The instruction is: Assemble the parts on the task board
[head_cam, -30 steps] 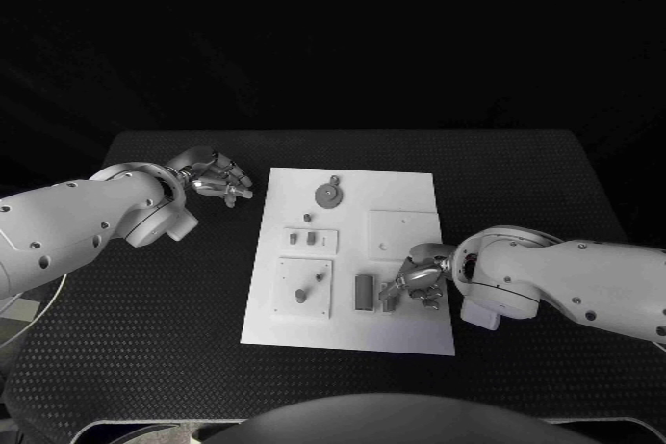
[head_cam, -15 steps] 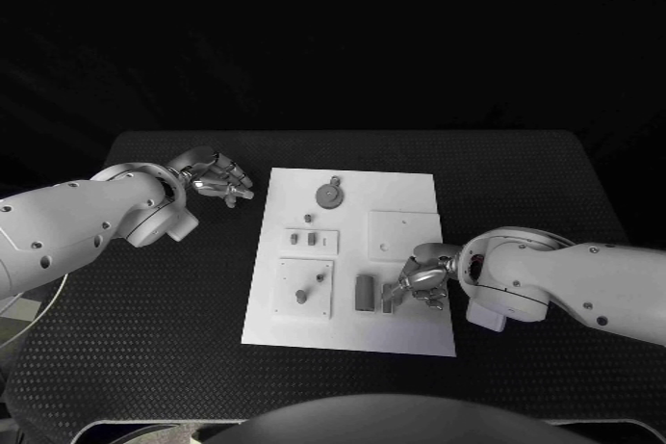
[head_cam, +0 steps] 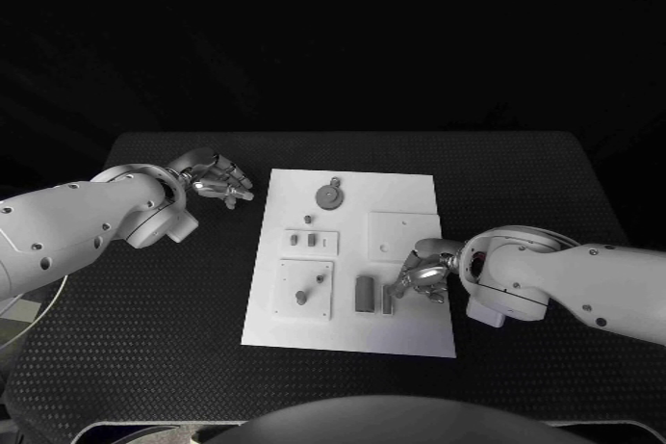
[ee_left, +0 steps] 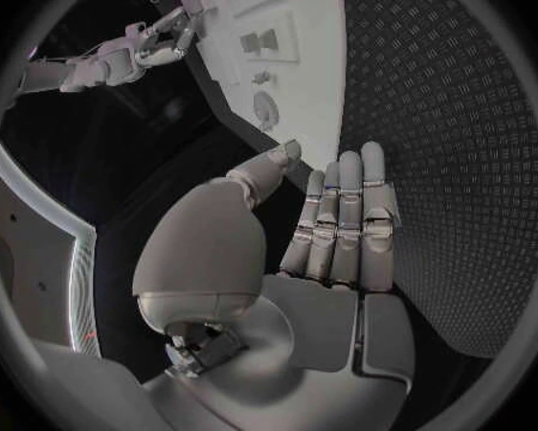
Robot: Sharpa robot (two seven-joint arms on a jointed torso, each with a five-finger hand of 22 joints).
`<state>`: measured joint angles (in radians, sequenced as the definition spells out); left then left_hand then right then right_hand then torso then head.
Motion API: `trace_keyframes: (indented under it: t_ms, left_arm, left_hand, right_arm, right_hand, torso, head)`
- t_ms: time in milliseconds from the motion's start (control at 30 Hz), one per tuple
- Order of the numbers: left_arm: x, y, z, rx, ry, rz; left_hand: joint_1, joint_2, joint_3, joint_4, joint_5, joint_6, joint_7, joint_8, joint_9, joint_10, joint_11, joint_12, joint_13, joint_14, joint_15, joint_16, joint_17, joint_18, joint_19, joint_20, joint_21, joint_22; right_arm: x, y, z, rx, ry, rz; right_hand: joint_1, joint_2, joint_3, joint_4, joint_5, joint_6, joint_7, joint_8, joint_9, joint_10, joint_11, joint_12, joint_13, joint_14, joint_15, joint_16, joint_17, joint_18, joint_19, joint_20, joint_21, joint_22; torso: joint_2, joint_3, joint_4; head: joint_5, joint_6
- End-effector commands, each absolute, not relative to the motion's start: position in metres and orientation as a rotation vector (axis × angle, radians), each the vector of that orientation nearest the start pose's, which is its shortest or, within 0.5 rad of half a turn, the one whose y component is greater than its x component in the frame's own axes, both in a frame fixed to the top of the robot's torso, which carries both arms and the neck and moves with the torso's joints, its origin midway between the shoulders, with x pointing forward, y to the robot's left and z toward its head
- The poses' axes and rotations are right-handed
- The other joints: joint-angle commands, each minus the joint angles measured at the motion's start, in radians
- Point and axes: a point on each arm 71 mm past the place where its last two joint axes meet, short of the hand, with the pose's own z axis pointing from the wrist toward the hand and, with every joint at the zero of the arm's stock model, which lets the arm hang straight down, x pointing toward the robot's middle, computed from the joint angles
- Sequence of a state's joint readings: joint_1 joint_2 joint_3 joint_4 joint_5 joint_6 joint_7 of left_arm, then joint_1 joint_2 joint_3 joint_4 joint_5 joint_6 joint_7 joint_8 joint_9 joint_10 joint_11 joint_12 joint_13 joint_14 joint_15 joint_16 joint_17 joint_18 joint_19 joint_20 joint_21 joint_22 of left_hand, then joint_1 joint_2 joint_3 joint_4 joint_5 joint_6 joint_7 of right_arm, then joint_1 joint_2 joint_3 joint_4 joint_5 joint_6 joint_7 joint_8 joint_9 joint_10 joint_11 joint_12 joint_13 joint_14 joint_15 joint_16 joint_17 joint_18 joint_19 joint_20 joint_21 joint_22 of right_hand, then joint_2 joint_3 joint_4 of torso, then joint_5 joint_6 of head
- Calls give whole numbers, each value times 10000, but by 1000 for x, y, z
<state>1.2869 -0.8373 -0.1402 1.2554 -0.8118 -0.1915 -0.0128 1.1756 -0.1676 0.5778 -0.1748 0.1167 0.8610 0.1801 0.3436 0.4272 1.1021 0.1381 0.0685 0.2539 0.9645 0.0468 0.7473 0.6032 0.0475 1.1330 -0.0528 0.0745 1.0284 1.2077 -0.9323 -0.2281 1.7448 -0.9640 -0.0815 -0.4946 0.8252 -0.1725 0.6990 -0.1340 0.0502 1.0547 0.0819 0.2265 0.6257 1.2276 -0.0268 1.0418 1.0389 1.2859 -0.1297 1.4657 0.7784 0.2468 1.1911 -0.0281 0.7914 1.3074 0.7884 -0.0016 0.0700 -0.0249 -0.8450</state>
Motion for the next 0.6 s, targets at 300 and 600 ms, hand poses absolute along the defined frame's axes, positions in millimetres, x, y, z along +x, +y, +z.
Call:
trace_keyframes:
  t_ms: [300,600]
  left_arm:
    - [531,286,-200,-4594,18577,-7523]
    - [531,286,-200,-4583,18583,-7517]
  left_hand:
    - [66,59,-1,60,50,-68,-25,51,-16,5,68,2,-12,59,-11,-68,15,133,51,-8,-39,14]
    - [70,60,0,58,50,-68,-26,51,-17,5,67,2,-13,60,-12,-70,18,134,50,-9,-39,15]
  right_arm:
    - [409,-200,-257,2468,22481,5850]
    - [411,-196,-254,1489,21887,5892]
  right_hand:
    - [700,335,-38,-788,-16,-73,9,86,8,6,-28,75,-21,-11,-47,-13,15,150,6,-61,6,179]
    - [1618,-10,63,-1367,-17,-357,121,-33,-46,-73,81,49,-50,-21,54,-101,-31,150,-28,-14,-39,158]
  torso:
    - [3,0,3]
    - [4,-1,-2]
  head:
    - [-7,6]
    - [5,-5]
